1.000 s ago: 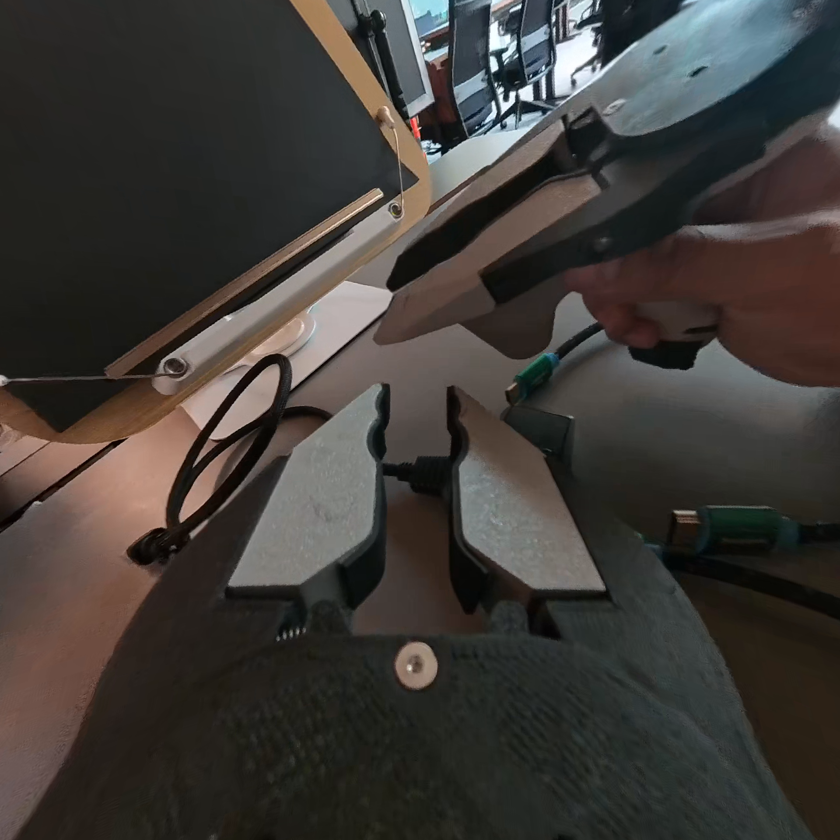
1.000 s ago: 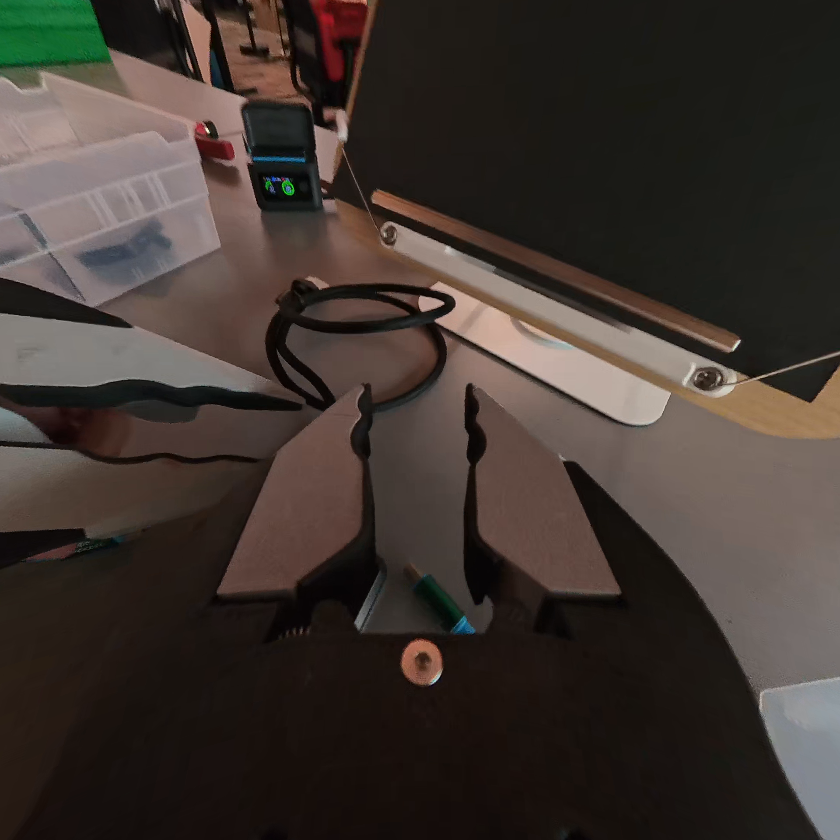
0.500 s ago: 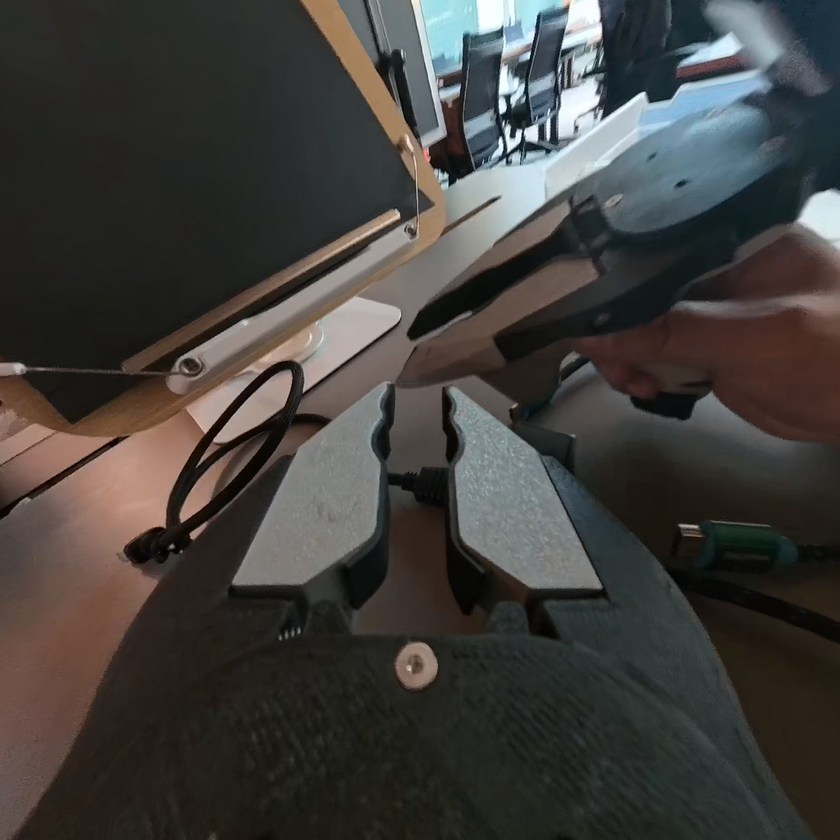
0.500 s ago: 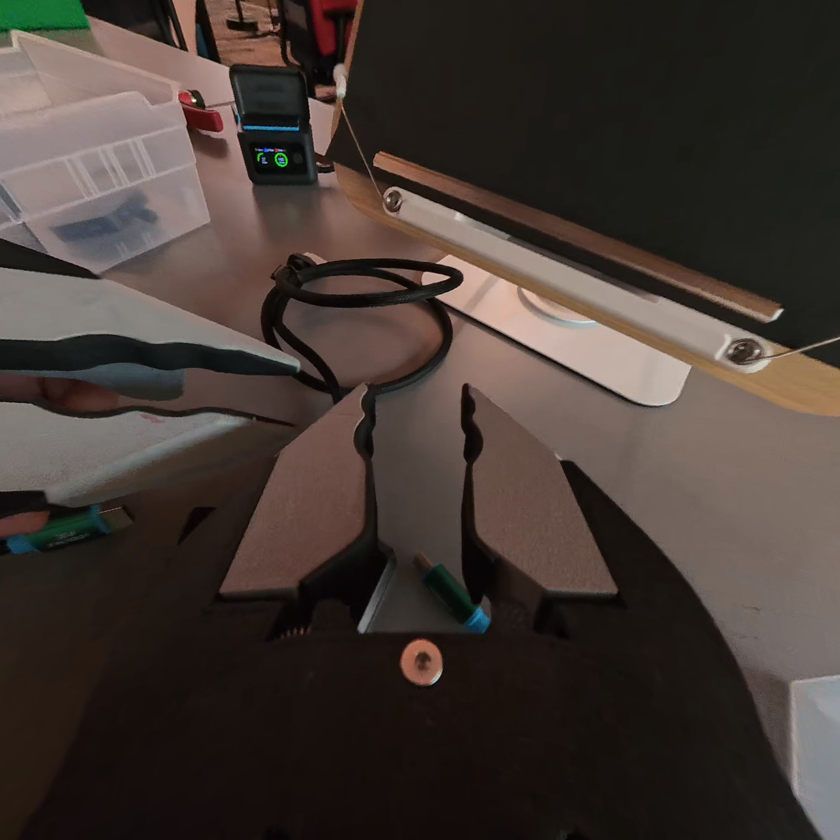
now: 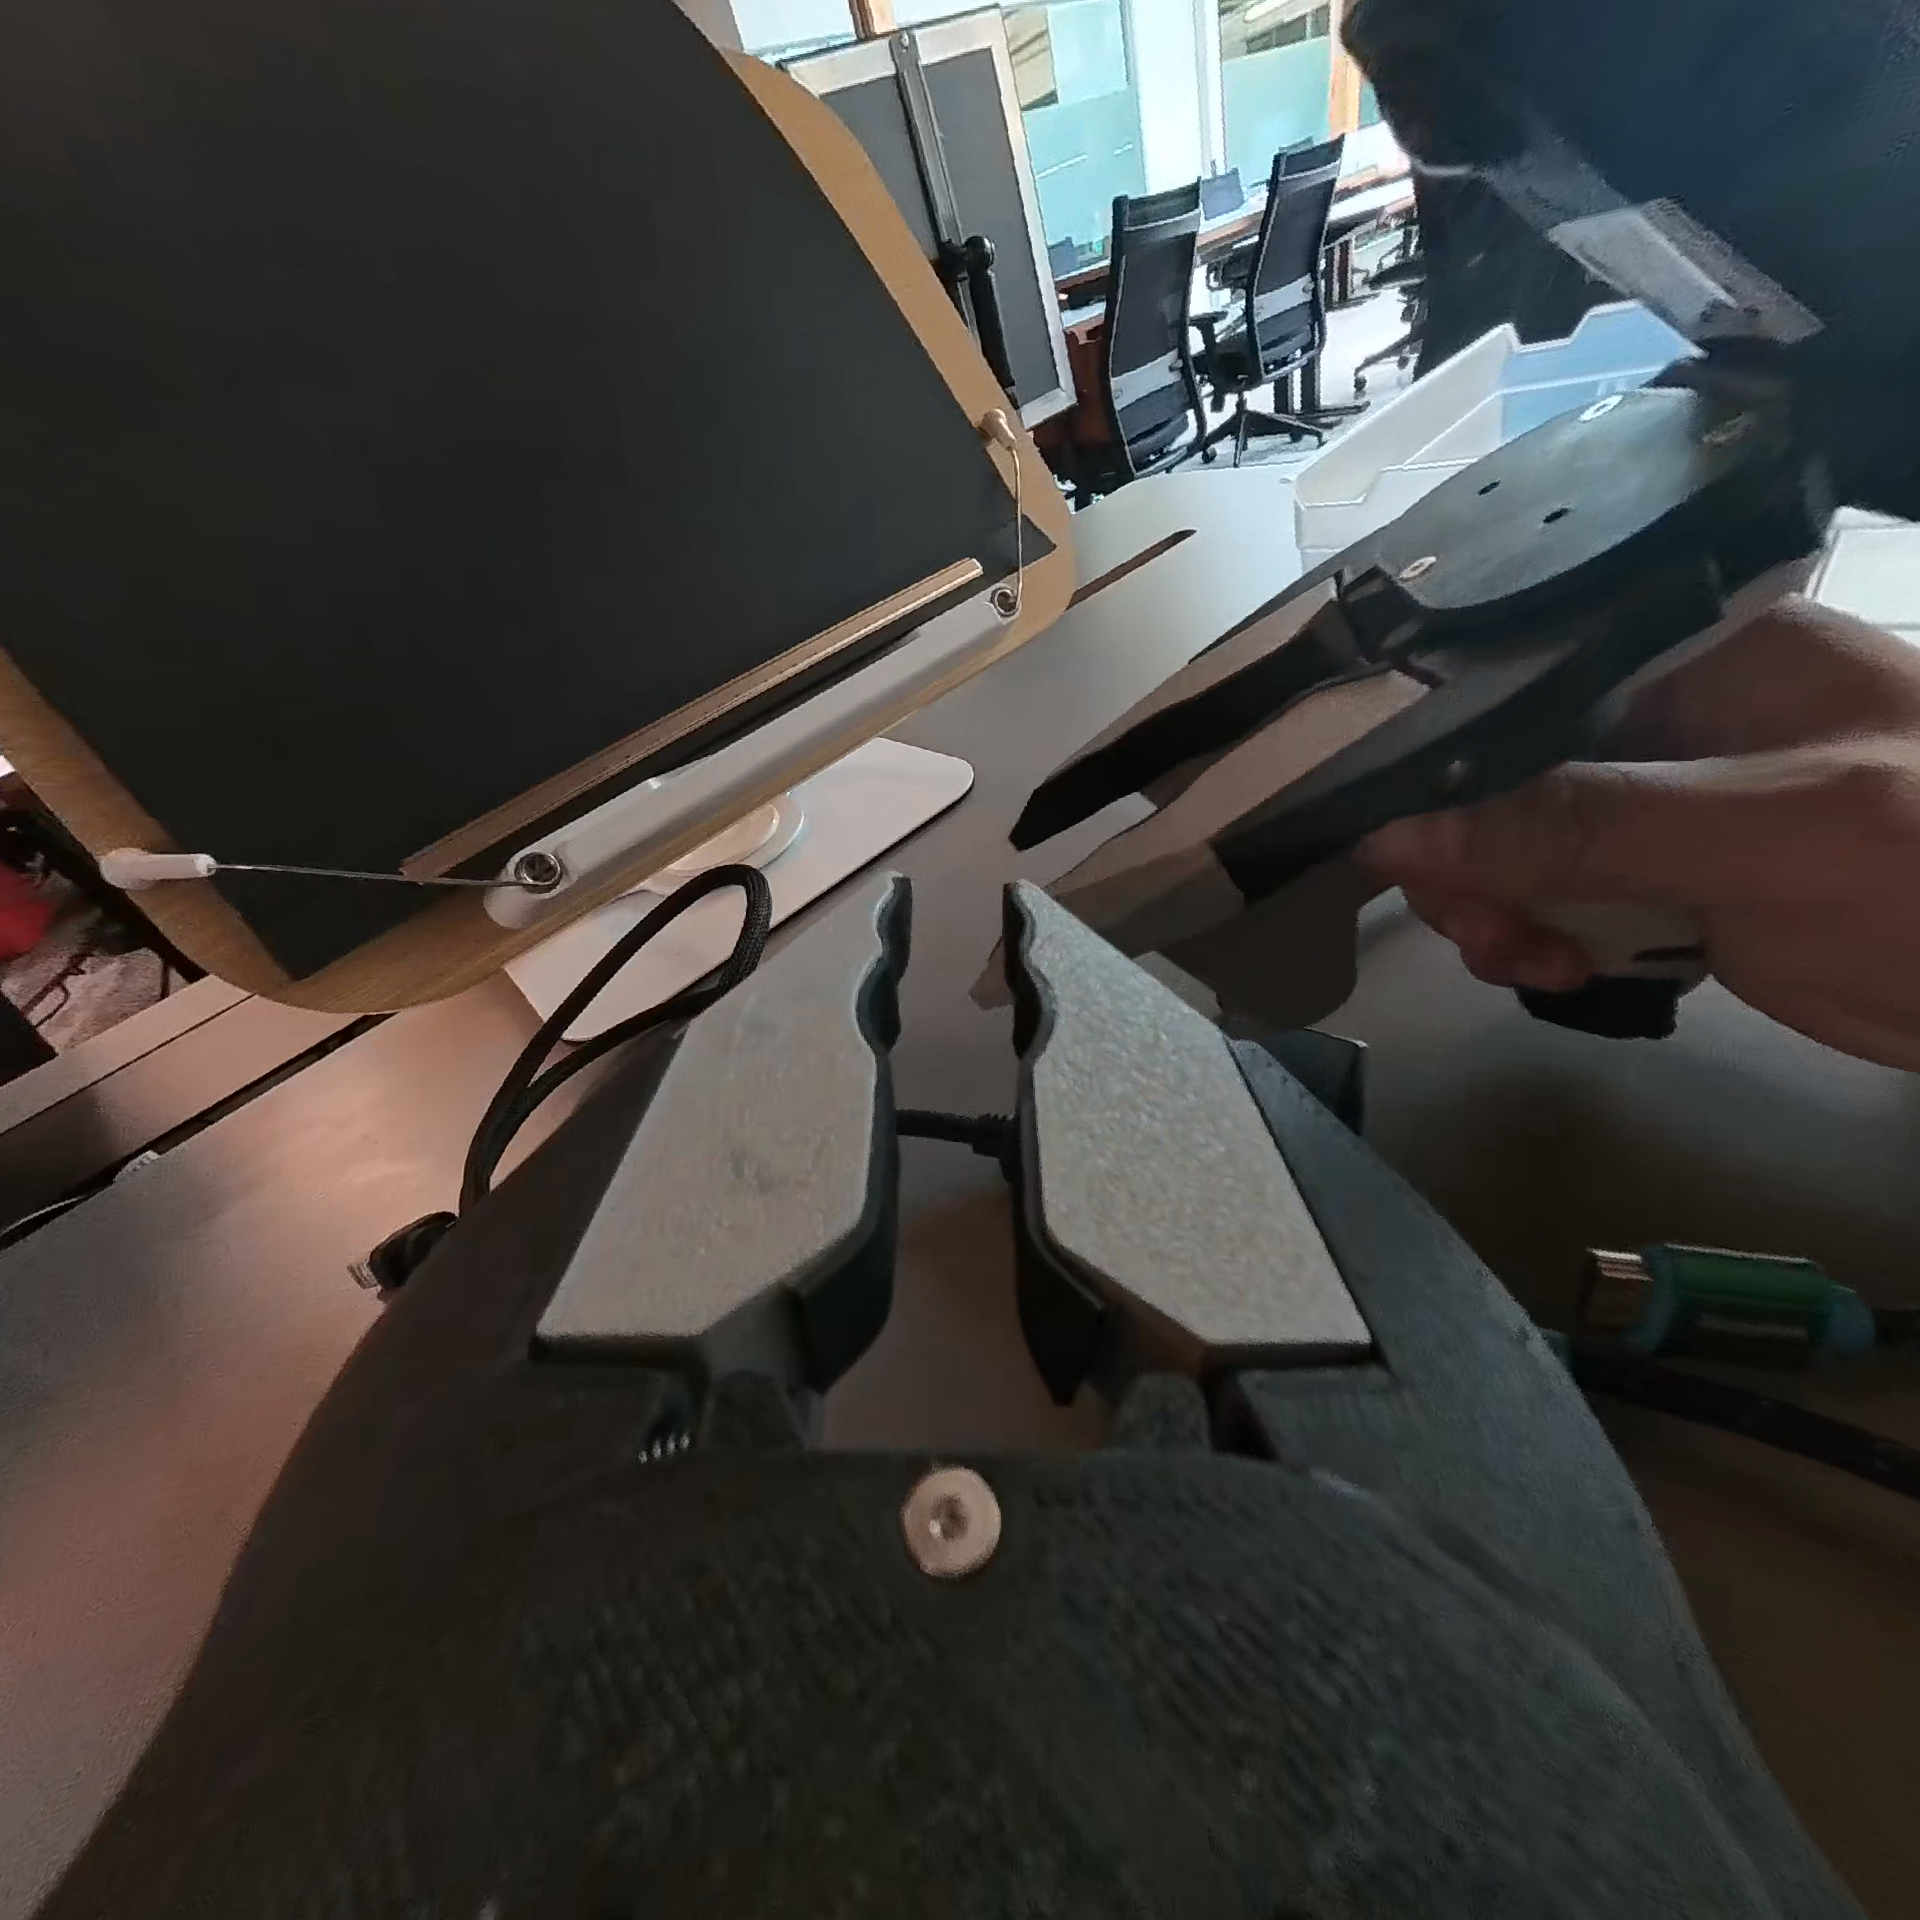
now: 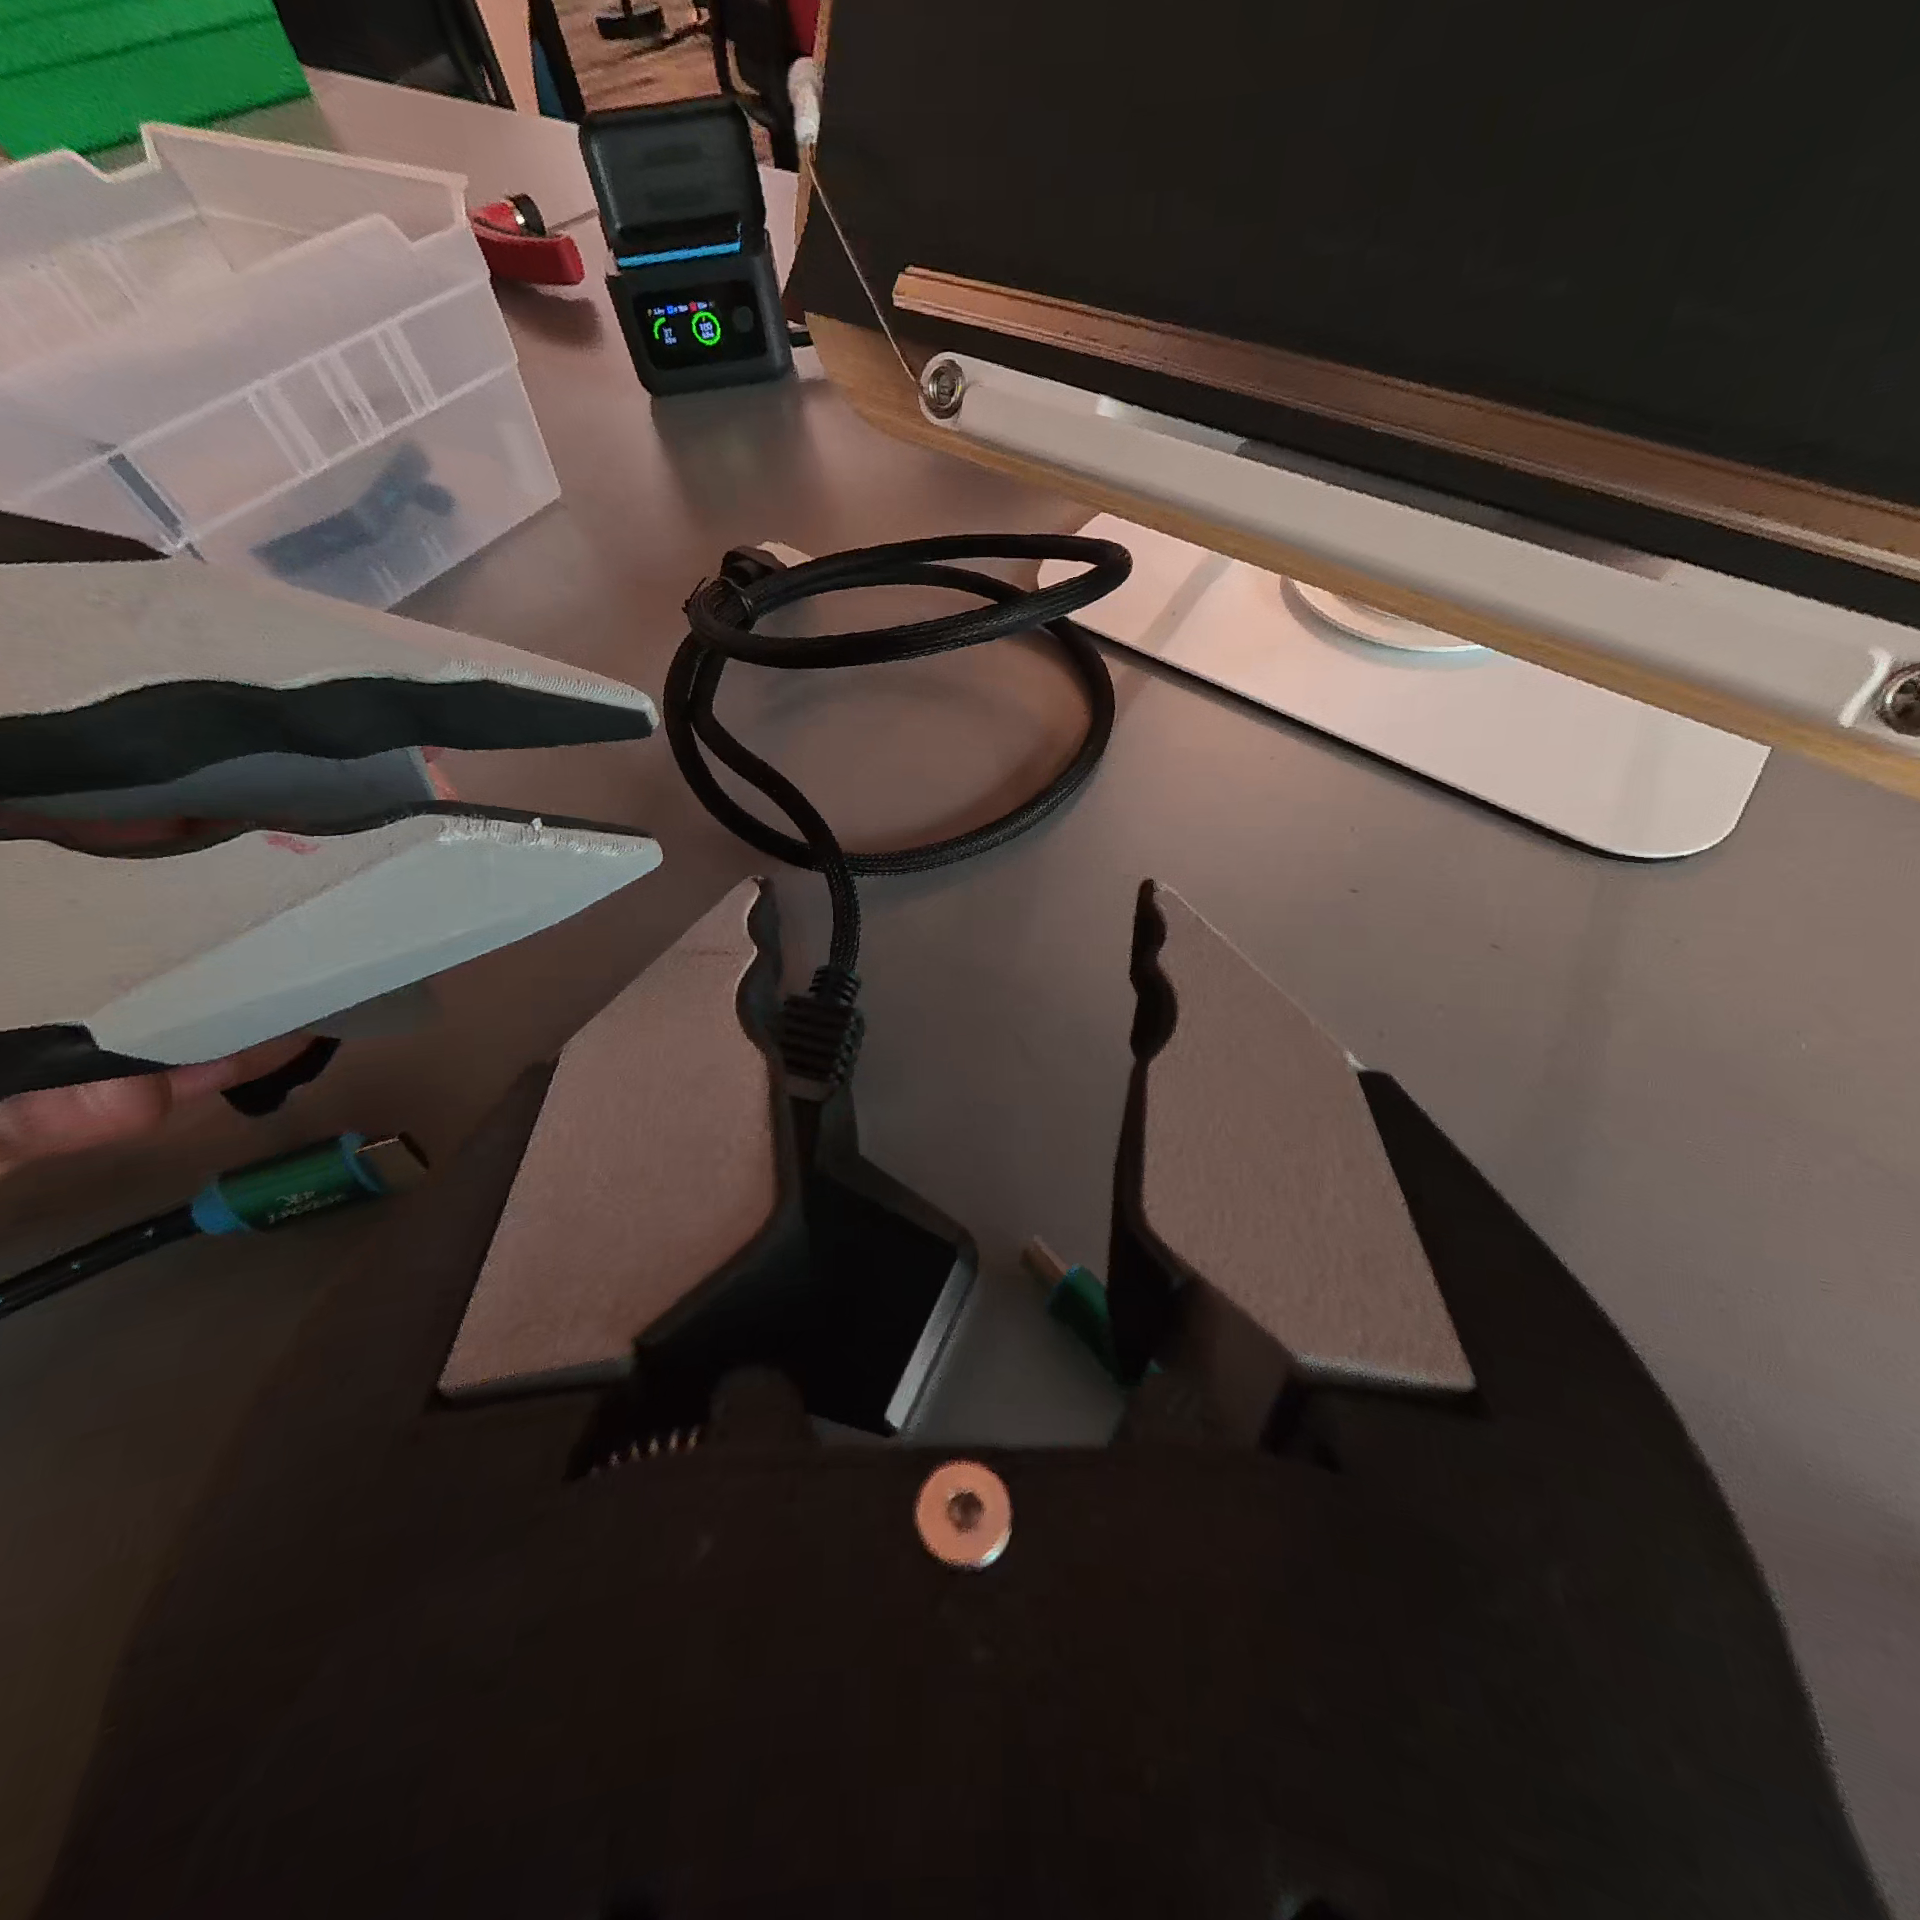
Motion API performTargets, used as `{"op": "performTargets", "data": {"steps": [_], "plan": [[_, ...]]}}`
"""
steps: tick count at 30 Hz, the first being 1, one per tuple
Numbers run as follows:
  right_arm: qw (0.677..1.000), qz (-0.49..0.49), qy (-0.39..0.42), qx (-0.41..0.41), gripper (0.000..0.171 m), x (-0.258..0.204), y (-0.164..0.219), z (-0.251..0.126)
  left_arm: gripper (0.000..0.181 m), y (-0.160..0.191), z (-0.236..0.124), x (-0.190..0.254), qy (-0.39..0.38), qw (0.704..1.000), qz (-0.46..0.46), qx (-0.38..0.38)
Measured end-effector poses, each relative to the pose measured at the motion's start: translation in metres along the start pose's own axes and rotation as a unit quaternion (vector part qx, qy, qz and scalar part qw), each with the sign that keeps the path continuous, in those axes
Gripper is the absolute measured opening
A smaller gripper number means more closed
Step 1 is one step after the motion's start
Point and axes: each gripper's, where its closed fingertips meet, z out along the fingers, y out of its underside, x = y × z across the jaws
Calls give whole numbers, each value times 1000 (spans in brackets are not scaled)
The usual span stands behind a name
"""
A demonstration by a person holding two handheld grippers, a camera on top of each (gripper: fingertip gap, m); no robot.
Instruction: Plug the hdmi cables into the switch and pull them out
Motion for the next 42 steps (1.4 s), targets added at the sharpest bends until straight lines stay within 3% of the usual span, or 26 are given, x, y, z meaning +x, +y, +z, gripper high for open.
{"op": "performTargets", "data": {"steps": [9, 15, 19, 24, 27, 30, 31, 35, 42], "plan": [[998, 1, -26, 53, 82, -5, -26, -39, 18, 18, 4, -24, -48, 998, 10, -43], [992, -5, -111, -55, 95, -45, 14, -61, 18, 15, -4, -50, -85, 995, -28, -46], [992, -26, -24, -118, 98, -52, 44, -58, 17, 12, -6, -56, -88, 994, -47, -42], [987, 17, -10, -161, 110, -56, 62, -37, 19, 12, -8, -57, -90, 994, -36, -43], [973, -7, 53, -226, 120, -37, 88, -26, 20, 15, -7, -57, -88, 994, -32, -50], [976, -8, 44, -213, 120, -38, 84, -21, 23, 13, -6, -52, -72, 996, -29, -49], [977, -18, 30, -210, 108, -42, 81, -20, 24, 13, -6, -49, -67, 996, -22, -50], [975, -8, 10, -222, 108, -36, 79, -19, 24, 16, -6, -42, -56, 996, 32, -60], [971, 110, -92, -193, 107, -17, 64, -33, 36, 28, -6, -17, -14, 977, 195, -84]]}}
